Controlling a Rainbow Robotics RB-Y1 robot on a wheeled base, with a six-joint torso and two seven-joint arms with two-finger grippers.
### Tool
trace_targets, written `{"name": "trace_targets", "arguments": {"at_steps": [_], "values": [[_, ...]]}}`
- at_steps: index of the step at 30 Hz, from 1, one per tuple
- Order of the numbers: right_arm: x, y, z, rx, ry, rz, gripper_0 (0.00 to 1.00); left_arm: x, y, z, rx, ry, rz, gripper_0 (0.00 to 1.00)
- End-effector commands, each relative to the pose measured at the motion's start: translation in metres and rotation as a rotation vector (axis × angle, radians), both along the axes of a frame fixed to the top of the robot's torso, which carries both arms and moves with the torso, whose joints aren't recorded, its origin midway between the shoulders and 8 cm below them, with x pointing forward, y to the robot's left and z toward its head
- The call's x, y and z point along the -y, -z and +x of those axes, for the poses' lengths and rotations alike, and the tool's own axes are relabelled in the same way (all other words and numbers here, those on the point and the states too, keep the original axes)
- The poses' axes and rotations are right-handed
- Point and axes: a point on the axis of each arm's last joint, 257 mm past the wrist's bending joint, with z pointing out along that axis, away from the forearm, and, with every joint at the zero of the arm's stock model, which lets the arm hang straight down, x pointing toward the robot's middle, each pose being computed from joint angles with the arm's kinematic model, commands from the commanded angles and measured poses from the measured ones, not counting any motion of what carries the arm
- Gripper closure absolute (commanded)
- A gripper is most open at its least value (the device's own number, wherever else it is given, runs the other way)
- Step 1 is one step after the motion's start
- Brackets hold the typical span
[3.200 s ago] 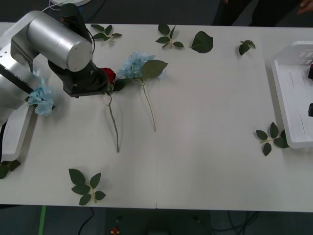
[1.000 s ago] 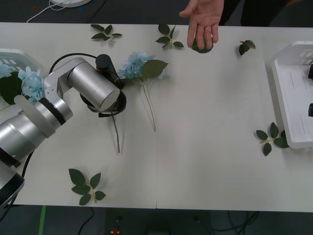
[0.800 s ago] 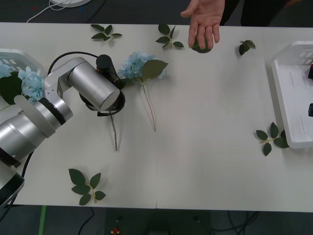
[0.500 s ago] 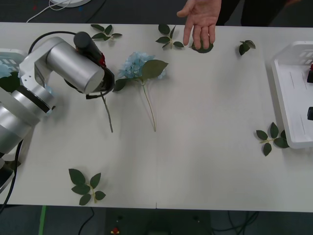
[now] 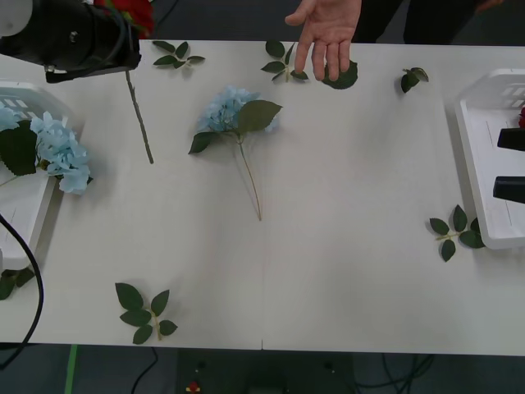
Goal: Place the red flowers into the right box and the blue flowers into the left box. If a person shows an open palm, hand one flower to the person first, then continue sorting.
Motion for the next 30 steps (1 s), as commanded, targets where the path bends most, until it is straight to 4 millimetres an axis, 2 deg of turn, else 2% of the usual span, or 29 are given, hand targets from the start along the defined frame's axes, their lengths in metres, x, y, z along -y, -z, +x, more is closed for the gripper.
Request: {"name": "trace_targets", "arguments": {"at_steps": [1,7,12,15,18,23,28,30], "values": [[-0.007,0.003,0.0,-0.105,0.015,0.043,0.0,0.028,-0.033,-0.022,0.102,0.2,0.057,1.0],[-0.022,-0.003,0.001,-0.179,0.01,0.122,0.0,0.096,-0.071,-0.059,0.288,0.46,0.124,1.0],[-0.04,-0.004,0.006,-0.218,-0.013,0.173,0.0,0.133,-0.094,-0.087,0.439,0.641,0.198,1.0],[-0.054,-0.009,0.012,-0.208,-0.039,0.2,0.0,0.16,-0.103,-0.109,0.5,0.752,0.176,1.0],[-0.066,-0.013,0.019,-0.187,-0.07,0.21,0.0,0.182,-0.116,-0.121,0.594,0.829,0.139,1.0],[-0.085,-0.017,0.029,-0.137,-0.104,0.203,0.0,0.211,-0.127,-0.135,0.684,0.889,0.037,1.0],[-0.105,-0.021,0.033,-0.162,-0.148,0.268,0.0,0.234,-0.137,-0.137,0.791,0.89,-0.056,1.0],[-0.113,-0.024,0.038,-0.155,-0.161,0.294,0.0,0.253,-0.138,-0.143,0.818,0.892,-0.163,1.0]]}}
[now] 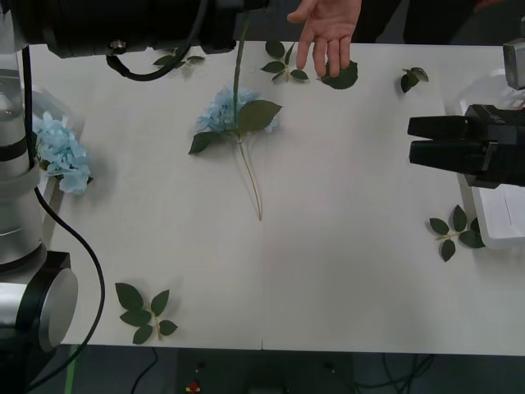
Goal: Place the red flowers into the right box and the blue flowers into the left box. If a person shows an open palm, hand one flower to the person first, then continue sorting.
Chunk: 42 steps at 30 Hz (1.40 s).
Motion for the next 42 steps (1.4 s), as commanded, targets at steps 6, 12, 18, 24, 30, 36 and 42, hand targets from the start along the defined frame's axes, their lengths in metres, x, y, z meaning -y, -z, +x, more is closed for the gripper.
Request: {"name": "trace_targets", "arguments": {"at_steps": [6,12,18,24,30,36,42], "values": [[-0.034,-0.023,0.02,0.068,-0.027,0.114,0.0,0.066,0.003,-0.025,0.003,0.111,-0.231,1.0],[-0.042,-0.034,0.029,0.118,-0.027,0.141,0.0,0.083,0.011,-0.028,-0.038,0.138,-0.264,1.0],[-0.052,-0.037,0.038,0.196,-0.021,0.102,0.0,0.105,0.016,-0.03,-0.067,0.16,-0.319,1.0],[-0.065,-0.039,0.045,0.274,-0.023,0.058,0.0,0.109,0.019,-0.026,-0.061,0.149,-0.327,1.0],[-0.074,-0.038,0.042,0.27,-0.042,0.068,0.38,0.109,0.019,-0.026,-0.065,0.15,-0.329,1.0],[-0.075,-0.039,0.041,0.264,-0.045,0.073,1.0,0.109,0.02,-0.027,-0.069,0.153,-0.332,1.0],[-0.075,-0.04,0.041,0.264,-0.046,0.076,1.0,0.109,0.019,-0.03,-0.084,0.166,-0.344,1.0]]}}
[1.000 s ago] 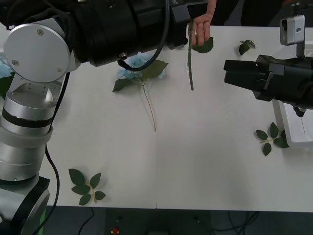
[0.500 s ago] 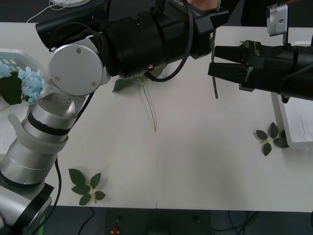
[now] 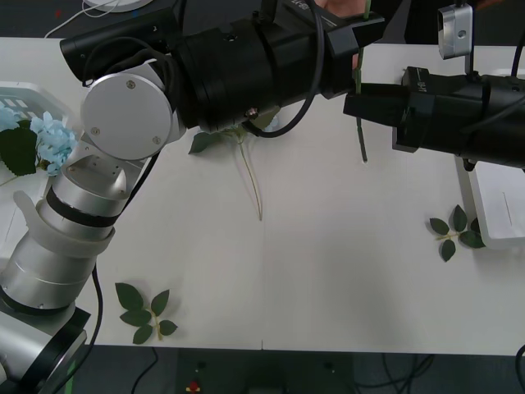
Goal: Place the red flowers into the right box and the blue flowers into the left box. If a person shows an open palm, hand one flower to the person first, then continue sorting.
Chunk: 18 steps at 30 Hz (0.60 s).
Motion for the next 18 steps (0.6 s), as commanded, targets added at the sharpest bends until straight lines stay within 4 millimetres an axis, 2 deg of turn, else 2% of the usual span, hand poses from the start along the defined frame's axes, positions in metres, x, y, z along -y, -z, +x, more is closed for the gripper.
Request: {"name": "trace_targets", "arguments": {"at_steps": [1,16,17,18], "values": [[-0.0119,-0.0172,-0.0033,0.063,-0.027,0.013,1.0,0.0016,-0.0068,-0.0064,0.024,0.013,-0.012,1.0],[-0.0114,-0.0214,-0.0033,0.06,-0.027,0.03,1.0,-0.0021,-0.004,-0.01,-0.005,0.039,-0.017,1.0],[-0.0115,-0.0217,-0.0034,0.059,-0.027,0.031,1.0,-0.0022,0.0006,-0.009,-0.013,0.039,-0.012,0.9],[-0.011,-0.0214,-0.0025,0.059,-0.024,0.031,1.0,-0.0023,0.003,-0.0081,-0.016,0.036,-0.011,0.6]]}}
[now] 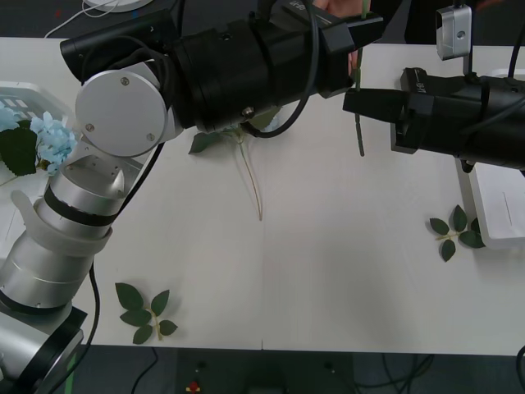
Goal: Place the red flowers into the right box and the blue flowers into the left box. If a person shows an open palm, hand one flower to the person first, then continue sorting.
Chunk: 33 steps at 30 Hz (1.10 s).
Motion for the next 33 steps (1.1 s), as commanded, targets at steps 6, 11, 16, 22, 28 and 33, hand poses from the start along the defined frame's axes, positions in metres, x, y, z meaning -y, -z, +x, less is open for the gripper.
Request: {"name": "trace_targets", "arguments": {"at_steps": [6,11,16,22,28,33], "values": [[-0.008,-0.022,0.001,0.069,-0.009,0.023,1.0,-0.003,0.0,-0.007,0.039,0.014,0.013,0.0],[-0.008,-0.023,0.001,0.067,-0.008,0.027,1.0,-0.002,-0.003,-0.013,0.031,0.04,-0.006,0.0],[-0.008,-0.023,0.001,0.067,-0.007,0.029,1.0,-0.003,-0.004,-0.014,0.03,0.046,-0.009,0.0],[-0.006,-0.024,0.004,0.072,0.006,0.031,1.0,-0.003,-0.004,-0.014,0.028,0.047,-0.011,0.0],[0.008,-0.036,0.024,0.112,0.093,0.044,1.0,-0.002,-0.006,-0.018,0.009,0.067,-0.027,0.0],[0.03,-0.047,0.053,0.182,0.231,0.029,1.0,-0.003,-0.006,-0.018,0.009,0.067,-0.028,0.0]]}}
